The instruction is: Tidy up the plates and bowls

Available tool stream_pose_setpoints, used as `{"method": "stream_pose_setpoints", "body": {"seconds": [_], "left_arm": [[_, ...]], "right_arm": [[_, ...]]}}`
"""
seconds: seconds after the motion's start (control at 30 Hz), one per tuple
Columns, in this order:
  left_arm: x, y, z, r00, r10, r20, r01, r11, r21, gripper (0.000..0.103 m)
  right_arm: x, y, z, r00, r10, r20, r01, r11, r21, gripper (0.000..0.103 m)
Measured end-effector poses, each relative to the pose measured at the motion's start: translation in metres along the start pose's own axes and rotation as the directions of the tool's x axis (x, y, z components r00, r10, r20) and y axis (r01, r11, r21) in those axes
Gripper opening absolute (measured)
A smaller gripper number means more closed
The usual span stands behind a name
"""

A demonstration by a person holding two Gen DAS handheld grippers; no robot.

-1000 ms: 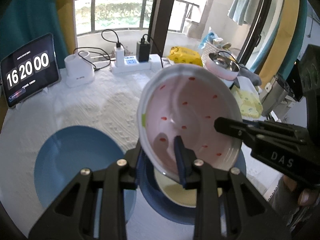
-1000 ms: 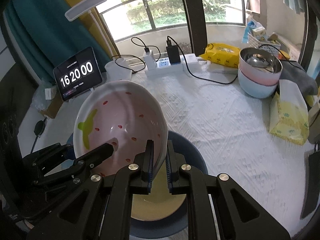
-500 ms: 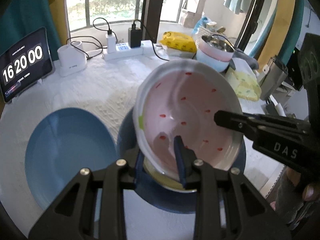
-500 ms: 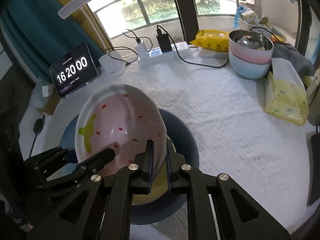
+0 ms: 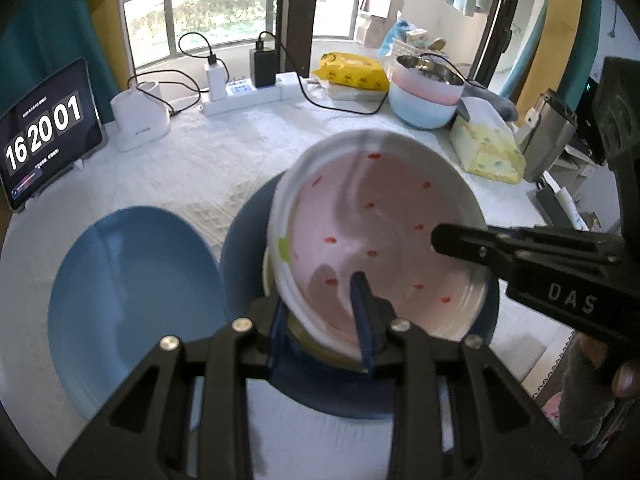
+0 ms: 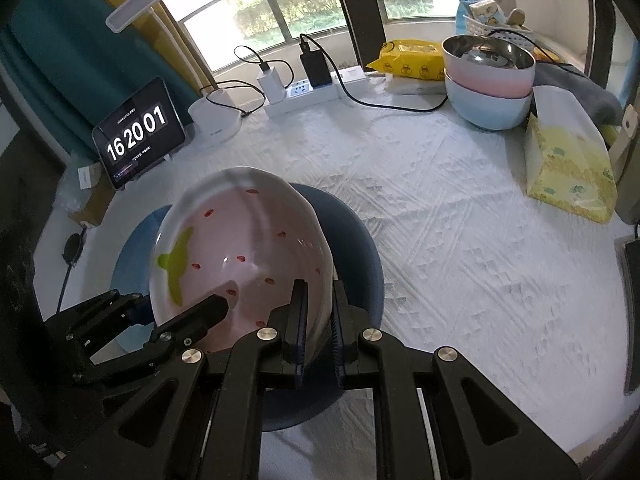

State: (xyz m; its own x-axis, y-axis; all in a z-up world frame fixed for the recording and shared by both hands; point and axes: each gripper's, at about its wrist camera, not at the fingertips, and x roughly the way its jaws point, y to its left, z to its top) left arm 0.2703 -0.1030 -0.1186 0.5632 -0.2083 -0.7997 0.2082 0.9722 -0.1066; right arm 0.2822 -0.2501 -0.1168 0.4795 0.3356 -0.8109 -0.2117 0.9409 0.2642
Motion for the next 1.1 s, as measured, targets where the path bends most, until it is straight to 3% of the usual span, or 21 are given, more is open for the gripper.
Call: {"method": "stream_pose_setpoints", "body": {"seconds": [1.1], "left_arm": [[-0.013, 0.013, -0.004, 0.999, 0.029, 0.039, -0.027, 0.999, -0.038, 0.033]], "right_arm": [[0.003, 0.001, -0.001, 1.0, -0.028, -0.005, 0.027, 0.999, -0.018, 0.012]]}}
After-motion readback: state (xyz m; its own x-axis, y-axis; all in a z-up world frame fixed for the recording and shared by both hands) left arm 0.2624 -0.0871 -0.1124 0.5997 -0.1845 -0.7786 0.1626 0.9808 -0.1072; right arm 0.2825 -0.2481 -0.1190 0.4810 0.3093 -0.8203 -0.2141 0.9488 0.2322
